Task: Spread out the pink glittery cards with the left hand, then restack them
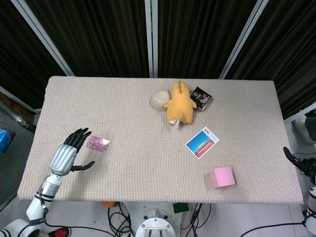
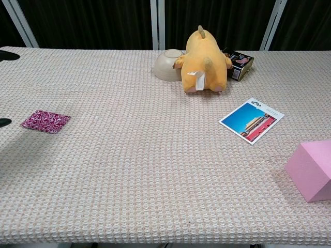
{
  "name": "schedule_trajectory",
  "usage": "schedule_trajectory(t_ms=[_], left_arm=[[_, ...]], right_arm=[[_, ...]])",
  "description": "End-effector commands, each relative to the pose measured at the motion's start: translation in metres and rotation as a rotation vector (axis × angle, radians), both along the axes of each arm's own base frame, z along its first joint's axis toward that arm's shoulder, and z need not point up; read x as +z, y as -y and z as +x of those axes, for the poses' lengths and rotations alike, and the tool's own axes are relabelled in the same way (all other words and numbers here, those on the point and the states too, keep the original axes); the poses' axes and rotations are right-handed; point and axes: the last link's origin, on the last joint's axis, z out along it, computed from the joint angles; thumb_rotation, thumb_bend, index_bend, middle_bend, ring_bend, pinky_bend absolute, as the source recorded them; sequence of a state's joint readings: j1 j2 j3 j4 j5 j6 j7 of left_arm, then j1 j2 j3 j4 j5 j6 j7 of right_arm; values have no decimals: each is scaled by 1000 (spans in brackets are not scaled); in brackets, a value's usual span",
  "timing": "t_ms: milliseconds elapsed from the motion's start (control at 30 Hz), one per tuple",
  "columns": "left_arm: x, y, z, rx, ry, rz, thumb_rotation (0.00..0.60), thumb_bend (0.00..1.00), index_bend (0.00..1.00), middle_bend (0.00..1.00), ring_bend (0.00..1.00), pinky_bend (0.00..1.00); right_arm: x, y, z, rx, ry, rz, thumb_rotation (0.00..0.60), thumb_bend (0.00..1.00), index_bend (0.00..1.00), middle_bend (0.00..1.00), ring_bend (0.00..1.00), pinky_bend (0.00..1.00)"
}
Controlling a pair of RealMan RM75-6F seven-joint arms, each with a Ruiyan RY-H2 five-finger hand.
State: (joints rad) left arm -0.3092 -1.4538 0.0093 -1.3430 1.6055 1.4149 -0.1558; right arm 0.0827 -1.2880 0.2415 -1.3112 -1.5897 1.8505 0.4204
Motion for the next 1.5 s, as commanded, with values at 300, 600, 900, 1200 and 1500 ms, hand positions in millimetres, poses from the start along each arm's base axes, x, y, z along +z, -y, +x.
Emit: schedule_trajectory(t_ms=[300, 600, 900, 1200, 1500], left_arm=[[6, 1, 2, -8, -1, 37, 443, 161, 52, 5, 0, 138], [9, 1, 4, -9, -22, 40, 556, 163, 52, 5, 0, 138], [25, 6, 8, -13, -70, 87, 600, 200, 52, 92, 123, 283], [18, 18, 7, 49, -347, -100, 600, 733, 111, 875, 908, 925], [-3, -2, 10, 72, -481, -145, 600, 803, 121, 880, 927, 940]], right_arm=[[-3, -1, -3, -11, 4, 16, 600, 433, 0, 0, 0, 0], [-1, -5, -1, -8, -3, 14, 600, 433, 0, 0, 0, 0], [-4, -5, 2, -9, -10, 26, 600, 432, 0, 0, 0, 0], [-4, -6, 3, -17, -20, 35, 600, 432, 0, 0, 0, 0], [-8, -2, 2, -29, -24, 54, 600, 431, 0, 0, 0, 0]])
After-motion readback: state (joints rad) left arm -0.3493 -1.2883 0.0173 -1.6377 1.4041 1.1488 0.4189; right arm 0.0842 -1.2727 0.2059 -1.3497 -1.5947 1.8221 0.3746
